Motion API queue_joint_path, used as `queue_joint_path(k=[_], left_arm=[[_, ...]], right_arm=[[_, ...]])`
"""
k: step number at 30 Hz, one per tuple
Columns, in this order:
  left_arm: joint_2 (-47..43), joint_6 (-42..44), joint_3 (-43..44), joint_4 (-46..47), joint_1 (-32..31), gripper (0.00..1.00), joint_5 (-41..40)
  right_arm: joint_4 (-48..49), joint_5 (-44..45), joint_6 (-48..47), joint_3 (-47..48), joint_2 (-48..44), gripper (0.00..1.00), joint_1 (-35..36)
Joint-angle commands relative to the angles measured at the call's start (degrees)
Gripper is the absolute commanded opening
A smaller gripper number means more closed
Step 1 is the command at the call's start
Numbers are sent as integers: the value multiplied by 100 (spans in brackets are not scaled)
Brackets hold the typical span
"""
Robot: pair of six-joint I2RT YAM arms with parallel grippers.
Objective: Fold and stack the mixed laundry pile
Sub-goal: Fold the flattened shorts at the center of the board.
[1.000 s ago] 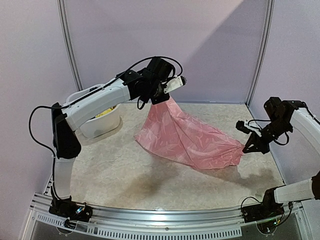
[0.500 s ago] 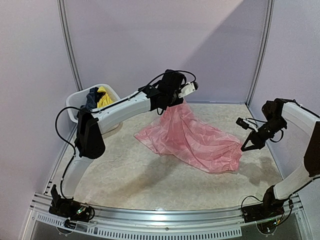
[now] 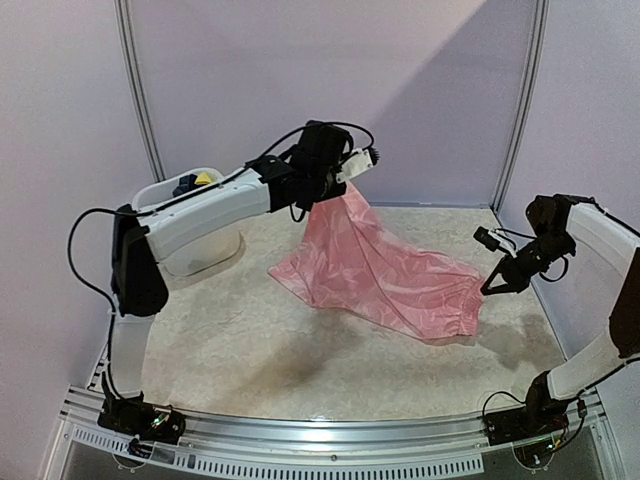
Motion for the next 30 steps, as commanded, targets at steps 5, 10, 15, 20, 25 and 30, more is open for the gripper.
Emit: queue_joint_path(k=[5,10,15,20,25,30], left_arm=[[-1739,193,-1545,-99,-546,0,-1016],[-2339,0,-2228,-480,-839,0,-1583],[-2774,-544,-2821,-1133,-1092,0,-1879],[-3001,-754,-3228,-1294,-1115,0,-1930],[-2806,-7,-3224,-204,-828,0,-1561],[-2127,301,-2711,63,-424,0,-1193]], right_arm=[[71,423,-214,-453,-1263,0,132],[-46,409,-420,-731,-1550,0,278],[-222,387,-662,-987,-1821,0,542],[-263,404,-807,-1181,-2031,0,574],[-265,201,-685,-926,-1825,0,578],[-327,6,-542,-634,-1223,0,577]])
